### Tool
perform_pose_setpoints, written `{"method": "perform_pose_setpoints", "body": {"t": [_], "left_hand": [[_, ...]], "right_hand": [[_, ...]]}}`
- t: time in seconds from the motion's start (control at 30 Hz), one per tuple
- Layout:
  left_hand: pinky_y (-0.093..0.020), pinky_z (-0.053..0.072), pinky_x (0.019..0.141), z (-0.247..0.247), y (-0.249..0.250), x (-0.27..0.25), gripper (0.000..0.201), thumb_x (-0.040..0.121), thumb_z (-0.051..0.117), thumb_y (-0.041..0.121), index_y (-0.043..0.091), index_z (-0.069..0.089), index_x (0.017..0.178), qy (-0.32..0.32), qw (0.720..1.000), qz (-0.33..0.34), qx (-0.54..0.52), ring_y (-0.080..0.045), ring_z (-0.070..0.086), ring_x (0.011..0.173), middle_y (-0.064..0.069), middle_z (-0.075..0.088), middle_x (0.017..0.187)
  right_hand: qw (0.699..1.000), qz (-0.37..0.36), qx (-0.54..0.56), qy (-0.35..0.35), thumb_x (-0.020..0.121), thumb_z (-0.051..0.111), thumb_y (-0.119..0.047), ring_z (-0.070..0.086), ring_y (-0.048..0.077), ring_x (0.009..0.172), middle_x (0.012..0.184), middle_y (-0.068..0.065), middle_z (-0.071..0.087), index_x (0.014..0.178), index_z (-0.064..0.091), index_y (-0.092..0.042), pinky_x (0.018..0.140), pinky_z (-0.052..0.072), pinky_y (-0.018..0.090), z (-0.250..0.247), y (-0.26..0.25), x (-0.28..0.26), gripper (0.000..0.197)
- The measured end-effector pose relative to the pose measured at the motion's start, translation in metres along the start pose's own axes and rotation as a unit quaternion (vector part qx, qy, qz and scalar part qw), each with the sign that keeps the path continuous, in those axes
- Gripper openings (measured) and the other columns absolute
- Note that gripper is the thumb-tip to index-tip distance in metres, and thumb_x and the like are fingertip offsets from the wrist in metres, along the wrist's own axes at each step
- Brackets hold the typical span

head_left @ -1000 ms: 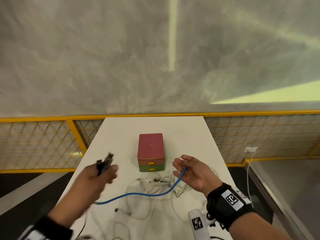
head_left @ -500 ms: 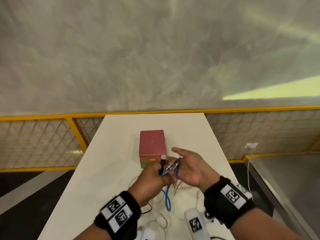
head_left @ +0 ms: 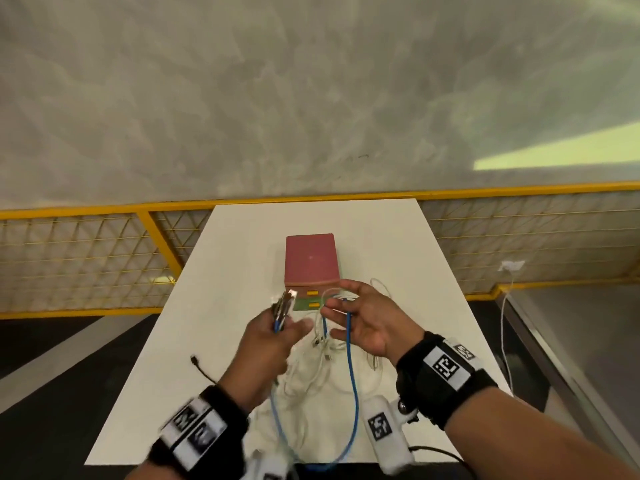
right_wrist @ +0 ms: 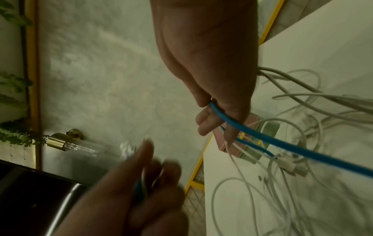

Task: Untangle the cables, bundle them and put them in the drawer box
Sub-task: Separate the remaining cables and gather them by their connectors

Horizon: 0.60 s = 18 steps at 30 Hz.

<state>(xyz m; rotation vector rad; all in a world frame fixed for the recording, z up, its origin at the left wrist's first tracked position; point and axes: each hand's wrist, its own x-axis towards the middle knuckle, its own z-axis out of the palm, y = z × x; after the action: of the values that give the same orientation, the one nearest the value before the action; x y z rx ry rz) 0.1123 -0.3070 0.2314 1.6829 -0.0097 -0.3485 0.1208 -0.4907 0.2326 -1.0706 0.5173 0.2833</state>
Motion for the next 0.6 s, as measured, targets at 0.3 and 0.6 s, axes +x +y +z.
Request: {"method": "perform_pose_setpoints", "body": {"t": [0.3, 0.6], "left_hand": [[-0.016, 0.044, 0.048, 0.050, 0.007, 0.019, 0.015, 0.077, 0.074, -0.003, 0.008, 0.064, 0.073, -0.060, 0.998, 0.033, -0.008, -0.008, 0.055, 0.050, 0.009, 0.059, 0.054], [-0.013, 0.040, 0.063, -0.028, 0.019, -0.053, 0.024, 0.079, 0.069, 0.003, 0.023, 0.065, 0.068, -0.367, 0.919, -0.041, 0.141, 0.003, 0.057, 0.067, 0.013, 0.059, 0.066]], "right_hand": [[0.994, -0.006, 0.108, -0.002, 0.095, 0.045, 0.000, 0.064, 0.026, 0.065, 0.088, 0.015, 0.067, 0.127, 0.047, -0.031, 0.065, 0.051, 0.041, 0.006, -0.010, -0.003, 0.044], [0.956, -0.066, 0.254, 0.128, 0.094, 0.028, 0.016, 0.057, 0.020, 0.068, 0.093, 0.024, 0.058, 0.147, 0.018, -0.039, 0.053, 0.053, 0.031, -0.032, -0.057, 0.016, 0.077]]}}
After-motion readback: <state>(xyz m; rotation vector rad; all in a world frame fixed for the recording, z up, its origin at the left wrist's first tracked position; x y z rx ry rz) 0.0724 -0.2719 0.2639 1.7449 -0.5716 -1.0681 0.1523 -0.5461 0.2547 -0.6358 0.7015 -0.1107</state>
